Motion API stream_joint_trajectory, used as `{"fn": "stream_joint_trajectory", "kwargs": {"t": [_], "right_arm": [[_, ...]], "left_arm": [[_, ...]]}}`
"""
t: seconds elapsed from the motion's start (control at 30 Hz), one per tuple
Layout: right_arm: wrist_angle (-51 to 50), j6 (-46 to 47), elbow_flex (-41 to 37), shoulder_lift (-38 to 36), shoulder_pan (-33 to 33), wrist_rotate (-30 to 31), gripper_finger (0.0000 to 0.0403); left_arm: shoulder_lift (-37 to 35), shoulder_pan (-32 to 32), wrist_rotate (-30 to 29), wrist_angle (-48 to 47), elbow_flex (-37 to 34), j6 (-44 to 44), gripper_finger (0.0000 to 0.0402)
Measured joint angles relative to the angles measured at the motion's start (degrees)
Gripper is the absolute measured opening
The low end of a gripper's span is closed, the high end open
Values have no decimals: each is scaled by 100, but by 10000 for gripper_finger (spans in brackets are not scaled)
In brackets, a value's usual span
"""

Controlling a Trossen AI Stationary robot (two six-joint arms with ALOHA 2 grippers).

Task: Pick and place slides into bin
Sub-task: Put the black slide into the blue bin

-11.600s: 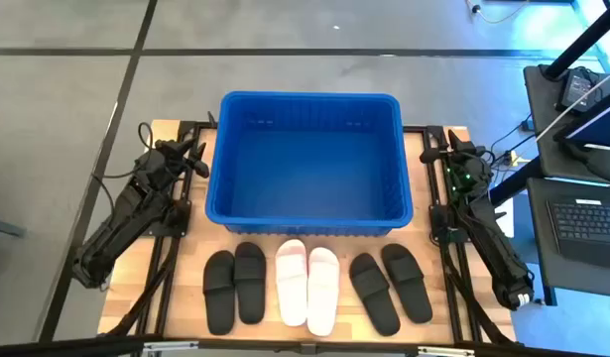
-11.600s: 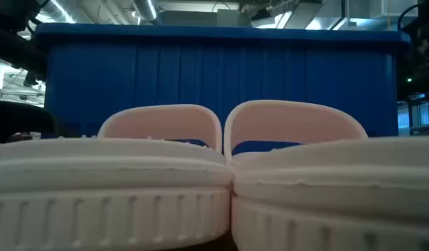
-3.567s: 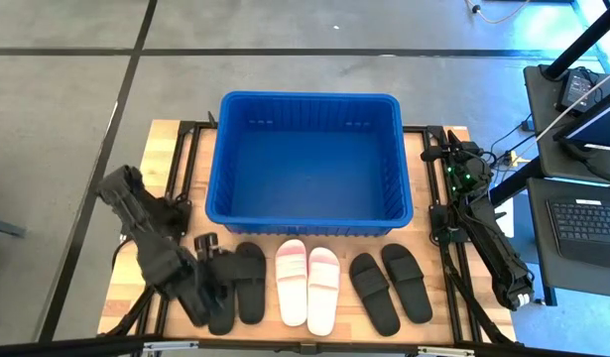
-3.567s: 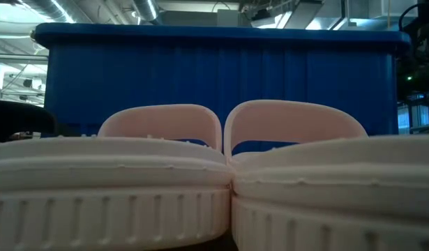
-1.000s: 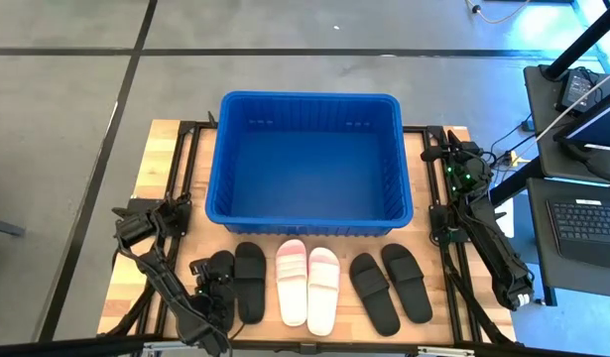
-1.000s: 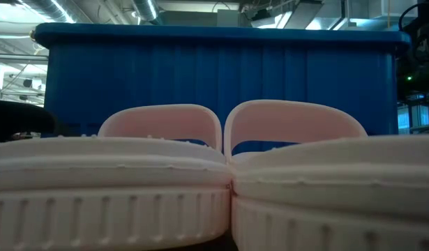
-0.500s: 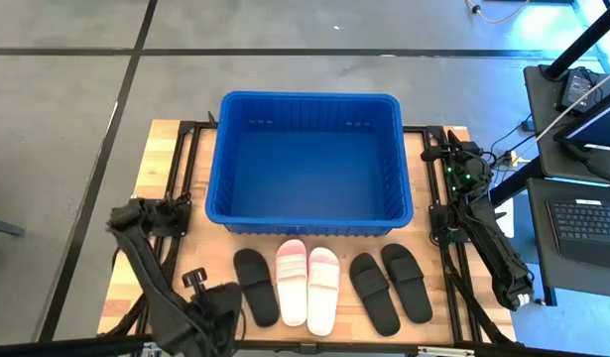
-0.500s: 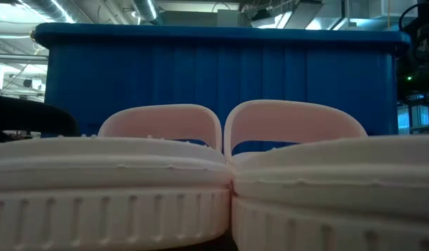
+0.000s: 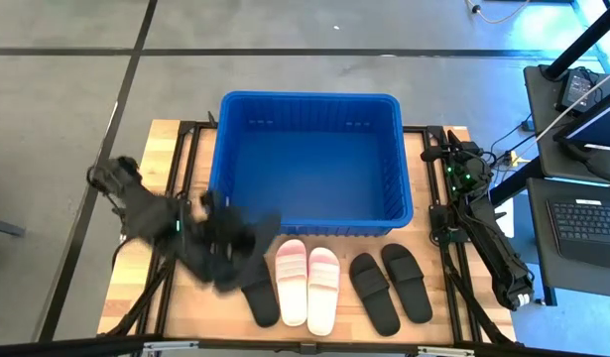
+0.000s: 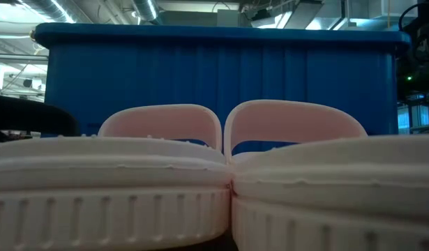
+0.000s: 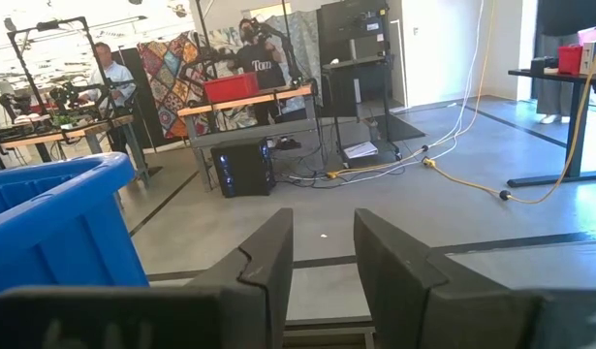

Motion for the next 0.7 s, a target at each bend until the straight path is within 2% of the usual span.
{"fn": "stream_joint_trajectory", "kwargs": {"t": [0.2, 0.3, 0.43, 0.6, 0.7], "right_arm": [[0, 1, 0, 0, 2, 1, 113], [2, 1, 0, 0, 1, 0, 113], [0, 1, 0, 0, 0, 2, 113], [1, -7, 0, 0, 2, 0, 113], [2, -14, 0, 0, 2, 2, 113]], "left_arm": [[-250, 1828, -944, -1, 2, 2257, 3], [-156, 2746, -1148, 90, -113, 2784, 3], [27, 3647, -1164, 364, -602, 3432, 2], [32, 4310, -1025, 1759, -1622, 4619, 2], [21, 4685, -708, 2428, -2096, 5266, 2]]}}
